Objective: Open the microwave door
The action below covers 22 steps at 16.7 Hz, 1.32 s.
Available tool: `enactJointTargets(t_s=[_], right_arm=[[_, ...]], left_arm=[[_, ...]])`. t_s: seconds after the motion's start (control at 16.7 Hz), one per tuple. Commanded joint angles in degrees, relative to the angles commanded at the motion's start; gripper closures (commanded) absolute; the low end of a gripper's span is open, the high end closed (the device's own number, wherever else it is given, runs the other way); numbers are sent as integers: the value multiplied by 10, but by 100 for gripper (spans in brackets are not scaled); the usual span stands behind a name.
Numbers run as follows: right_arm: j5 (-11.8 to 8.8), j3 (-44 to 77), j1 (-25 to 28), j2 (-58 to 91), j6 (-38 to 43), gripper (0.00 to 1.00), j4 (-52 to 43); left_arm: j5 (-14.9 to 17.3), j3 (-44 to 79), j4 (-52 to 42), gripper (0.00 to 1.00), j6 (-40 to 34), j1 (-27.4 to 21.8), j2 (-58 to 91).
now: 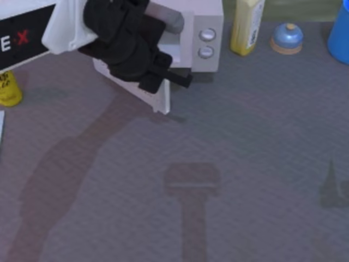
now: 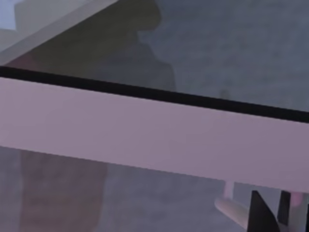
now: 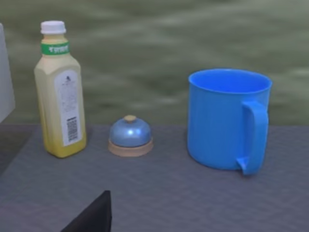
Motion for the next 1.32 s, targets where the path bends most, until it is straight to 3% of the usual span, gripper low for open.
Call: enactJointTargets(t_s=[0.42,0.84,1.32], right_arm=[[0,0,0,0,0,0,0],[0,0,0,0,0,0,0],[0,0,0,0,0,0,0]], left_arm=[[5,-2,0,100,0,-3,0],[44,-42,4,100,76,26,-34],[46,-43,3,100,79,27,-35]])
